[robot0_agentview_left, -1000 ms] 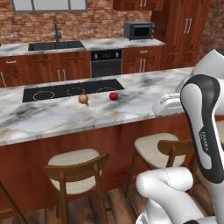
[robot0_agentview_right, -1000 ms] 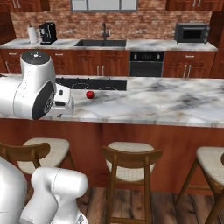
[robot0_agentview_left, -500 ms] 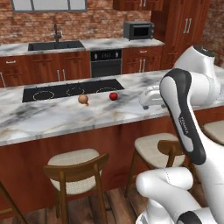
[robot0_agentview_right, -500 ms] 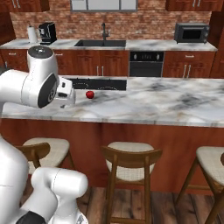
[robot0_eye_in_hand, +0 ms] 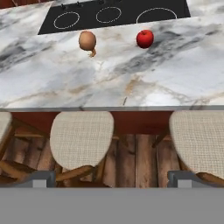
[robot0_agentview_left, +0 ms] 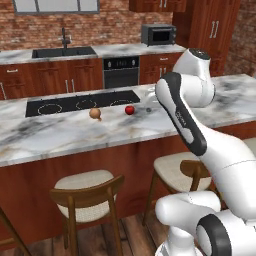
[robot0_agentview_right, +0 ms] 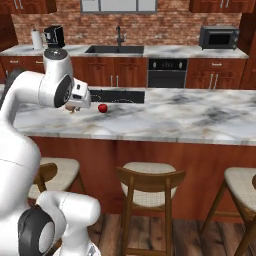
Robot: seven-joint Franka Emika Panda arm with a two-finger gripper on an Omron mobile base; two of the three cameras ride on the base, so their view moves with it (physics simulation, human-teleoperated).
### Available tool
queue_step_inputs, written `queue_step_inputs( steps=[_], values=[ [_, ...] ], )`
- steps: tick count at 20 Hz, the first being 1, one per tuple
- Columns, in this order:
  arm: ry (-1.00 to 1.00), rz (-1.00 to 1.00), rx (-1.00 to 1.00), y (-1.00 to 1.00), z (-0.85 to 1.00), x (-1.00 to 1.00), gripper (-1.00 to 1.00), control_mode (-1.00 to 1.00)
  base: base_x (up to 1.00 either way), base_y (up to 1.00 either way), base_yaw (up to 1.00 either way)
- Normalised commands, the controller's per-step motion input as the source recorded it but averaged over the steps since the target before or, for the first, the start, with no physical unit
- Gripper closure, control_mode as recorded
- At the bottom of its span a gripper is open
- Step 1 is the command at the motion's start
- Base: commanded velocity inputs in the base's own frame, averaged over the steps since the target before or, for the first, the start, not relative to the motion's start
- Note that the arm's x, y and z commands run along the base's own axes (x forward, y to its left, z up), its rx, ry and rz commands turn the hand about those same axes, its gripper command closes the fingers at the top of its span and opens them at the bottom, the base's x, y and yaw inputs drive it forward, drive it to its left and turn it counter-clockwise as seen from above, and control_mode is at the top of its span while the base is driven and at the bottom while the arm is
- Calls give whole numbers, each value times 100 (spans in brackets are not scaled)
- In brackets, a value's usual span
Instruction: Place the liquor on the top shelf of the fridge to keep it out of children's reach, and place the onion and apple on lower shelves for easy access.
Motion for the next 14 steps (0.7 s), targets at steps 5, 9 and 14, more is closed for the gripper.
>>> queue_step_inputs(
  steps=[5, 9, 14],
  values=[
    [0, -4, 0, 5, -13, 76, -100, -100, 0, 0, 0],
    [0, -2, 0, 0, -12, 59, -100, -100, 0, 0, 0],
    [0, -2, -1, 0, -17, 51, -100, -100, 0, 0, 0]
  ],
)
